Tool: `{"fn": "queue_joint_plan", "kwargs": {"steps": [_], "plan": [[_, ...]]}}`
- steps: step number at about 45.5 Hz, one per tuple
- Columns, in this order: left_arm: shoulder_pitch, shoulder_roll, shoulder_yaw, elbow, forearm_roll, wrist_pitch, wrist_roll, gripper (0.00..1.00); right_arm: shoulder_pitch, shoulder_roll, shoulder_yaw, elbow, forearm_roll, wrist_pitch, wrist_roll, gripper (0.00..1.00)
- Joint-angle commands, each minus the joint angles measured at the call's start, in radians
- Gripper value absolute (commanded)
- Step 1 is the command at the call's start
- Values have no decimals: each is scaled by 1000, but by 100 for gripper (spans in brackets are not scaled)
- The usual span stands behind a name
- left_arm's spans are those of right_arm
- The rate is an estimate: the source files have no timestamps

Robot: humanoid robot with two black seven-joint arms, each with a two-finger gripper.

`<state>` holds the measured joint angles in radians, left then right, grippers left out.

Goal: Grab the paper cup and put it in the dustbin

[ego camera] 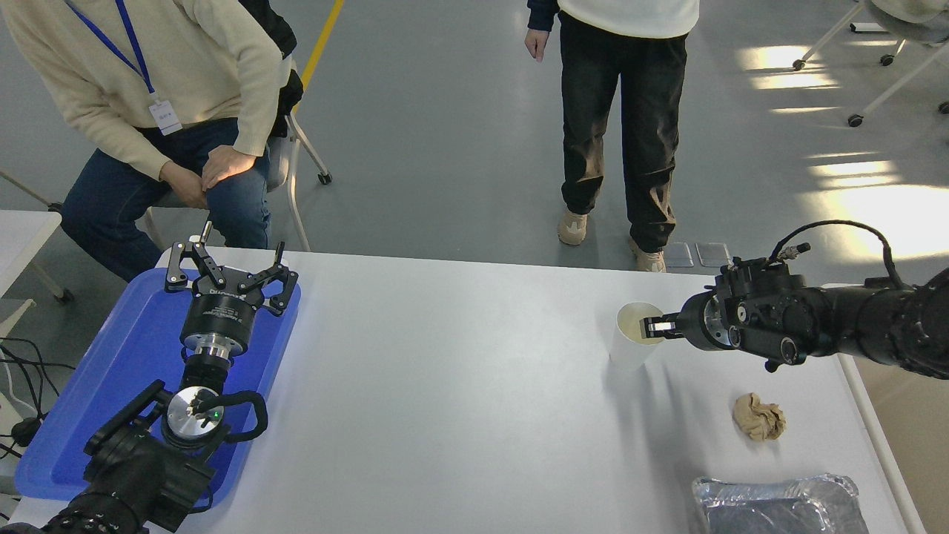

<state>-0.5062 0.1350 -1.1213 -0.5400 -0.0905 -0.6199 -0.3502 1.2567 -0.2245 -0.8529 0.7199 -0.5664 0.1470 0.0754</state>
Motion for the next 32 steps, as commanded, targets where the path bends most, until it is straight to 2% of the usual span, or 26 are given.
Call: {"fn": "queue_joint_plan", "kwargs": {"steps": [1, 21, 32], "plan": [[0, 0, 0, 0, 0, -1, 0, 100, 1, 1, 2, 1, -1, 0, 1, 0], [0, 0, 0, 0, 0, -1, 0, 100, 49, -7, -1, 46, 0, 5, 17, 0], [0, -1, 0, 0, 0, -1, 0, 100, 179, -65, -29, 168, 0, 14, 18, 0]]}}
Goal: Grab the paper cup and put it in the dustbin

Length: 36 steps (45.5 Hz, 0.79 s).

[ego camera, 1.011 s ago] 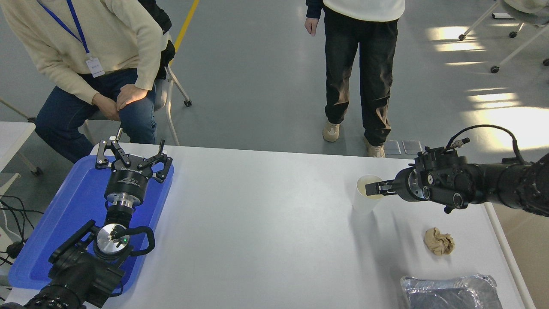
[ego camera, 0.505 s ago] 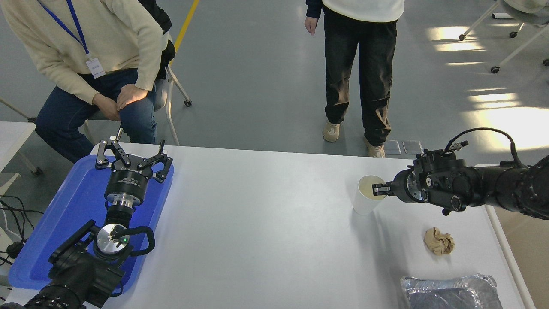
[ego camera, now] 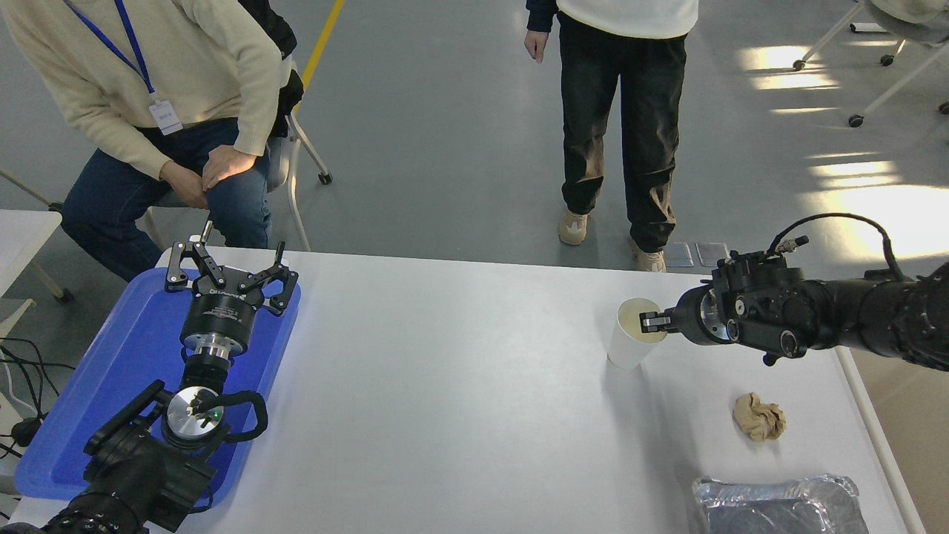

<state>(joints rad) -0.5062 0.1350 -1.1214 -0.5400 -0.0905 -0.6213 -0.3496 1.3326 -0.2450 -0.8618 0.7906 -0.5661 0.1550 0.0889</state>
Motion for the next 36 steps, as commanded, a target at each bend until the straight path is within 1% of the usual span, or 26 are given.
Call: {"fn": "queue_joint_plan", "kwargs": {"steps": [1, 20, 30, 36], "plan": [[0, 0, 0, 0, 0, 0, 0, 100, 120, -51, -25, 110, 0, 6, 5, 0], [0, 0, 0, 0, 0, 0, 0, 100, 476, -151, -137, 435, 2, 26, 3, 0], [0, 0, 0, 0, 0, 0, 0, 100, 631, -165, -160, 545, 3, 98, 3, 0], [0, 0, 0, 0, 0, 0, 0, 100, 695, -194, -164, 593, 3, 146, 3, 0]]}}
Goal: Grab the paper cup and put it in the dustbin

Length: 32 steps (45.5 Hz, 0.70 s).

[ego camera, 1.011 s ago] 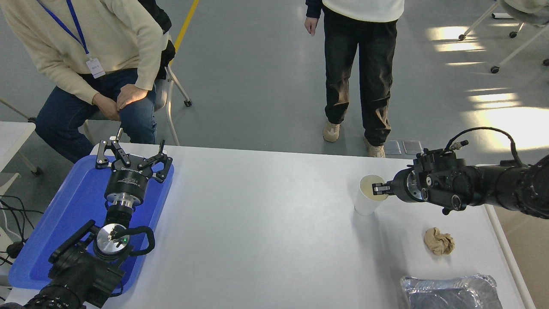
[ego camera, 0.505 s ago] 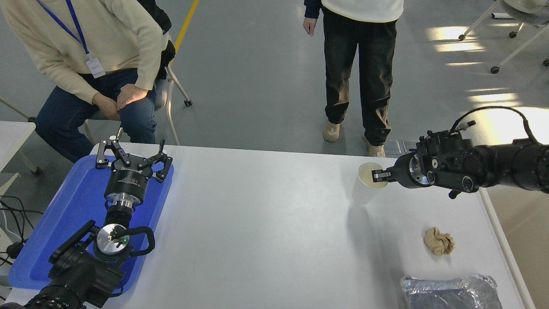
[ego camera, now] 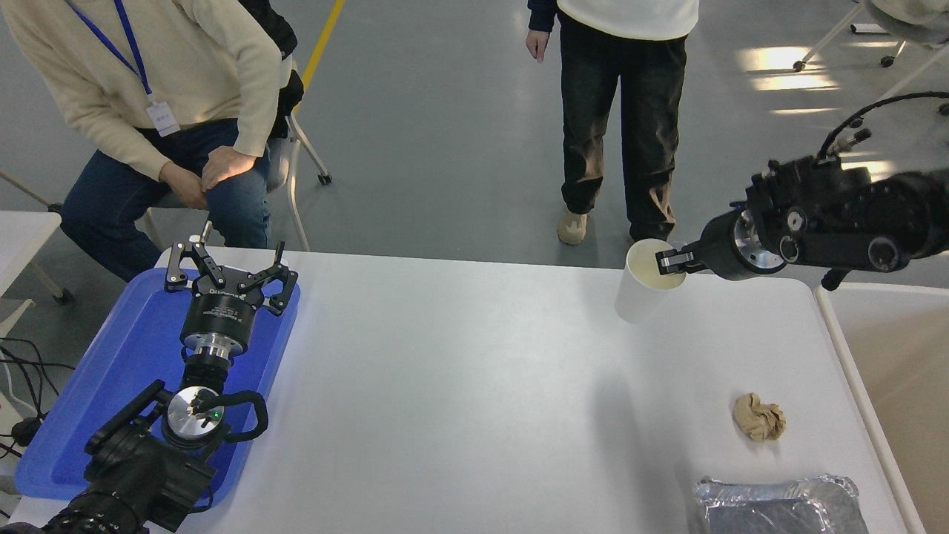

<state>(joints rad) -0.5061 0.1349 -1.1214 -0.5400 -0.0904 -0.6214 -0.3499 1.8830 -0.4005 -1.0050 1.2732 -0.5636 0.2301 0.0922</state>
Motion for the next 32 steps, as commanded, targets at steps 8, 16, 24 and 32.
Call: {"fn": "queue_joint_plan", "kwargs": {"steps": [8, 16, 24, 32], "plan": [[1, 0, 0, 0, 0, 0, 0, 100, 231, -43, -32, 146, 4, 127, 0, 0], [0, 0, 0, 0, 0, 0, 0, 100, 294, -66, -32, 149, 7, 201, -2, 0], [1, 0, 0, 0, 0, 0, 2, 100, 338, -87, -40, 159, 8, 247, -9, 0], [1, 0, 0, 0, 0, 0, 0, 100, 404, -103, -69, 179, 8, 302, -12, 0]]}}
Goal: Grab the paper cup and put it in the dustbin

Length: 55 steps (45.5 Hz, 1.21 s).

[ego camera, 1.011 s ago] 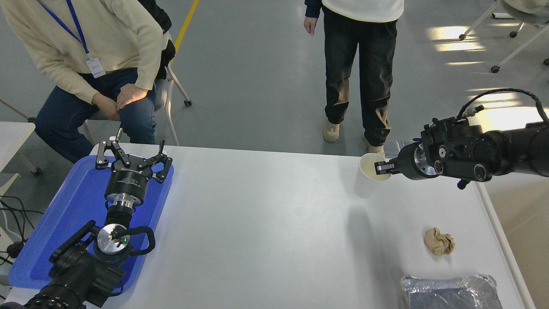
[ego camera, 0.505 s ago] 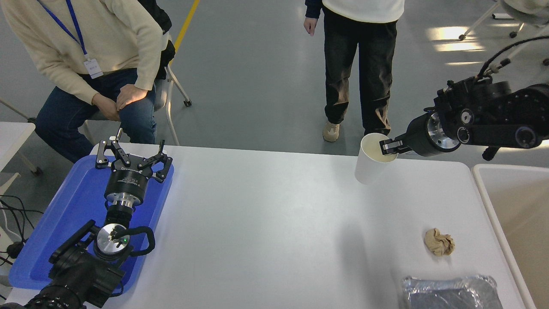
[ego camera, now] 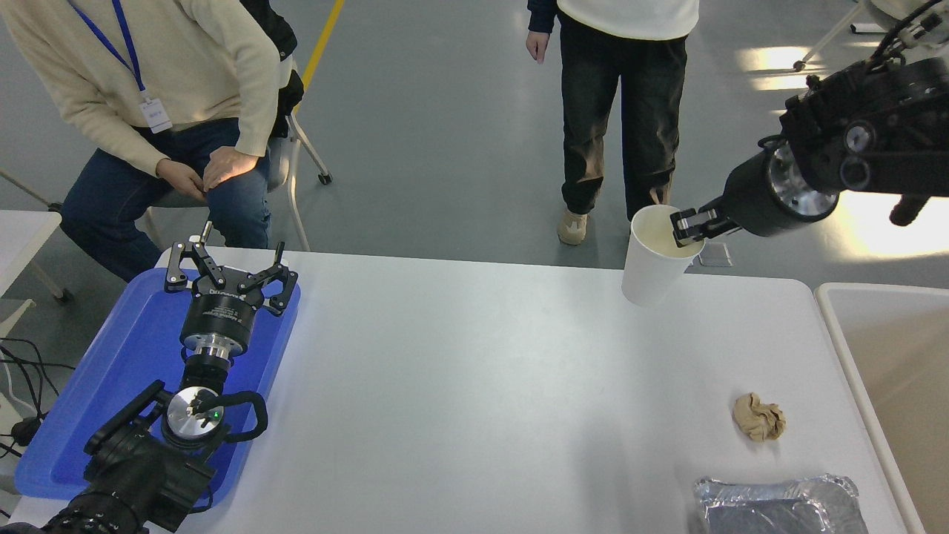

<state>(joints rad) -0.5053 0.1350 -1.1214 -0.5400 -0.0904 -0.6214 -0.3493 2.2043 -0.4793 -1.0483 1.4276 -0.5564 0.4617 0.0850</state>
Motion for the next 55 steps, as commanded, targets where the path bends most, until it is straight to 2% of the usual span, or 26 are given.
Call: {"fn": "queue_joint_plan", "kwargs": {"steps": [1, 21, 32, 37, 43, 55], "plan": [[1, 0, 0, 0, 0, 0, 0, 100, 84, -24, -26, 27, 1, 71, -5, 0], [1, 0, 0, 0, 0, 2, 0, 100, 100, -25, -65, 25, -19, 63, -10, 0], [1, 0, 0, 0, 0, 0, 0, 100, 91, -73, -84, 11, -62, 41, -10, 0], [1, 0, 0, 0, 0, 2, 0, 100, 74, -130, -84, 4, -69, 37, -10, 0], [1, 0, 0, 0, 0, 2, 0, 100, 29, -191, -79, -48, -134, 38, -10, 0], [-1, 0, -2, 0, 0, 2, 0, 100, -164, -329, -61, -338, -241, 37, -5, 0]]}}
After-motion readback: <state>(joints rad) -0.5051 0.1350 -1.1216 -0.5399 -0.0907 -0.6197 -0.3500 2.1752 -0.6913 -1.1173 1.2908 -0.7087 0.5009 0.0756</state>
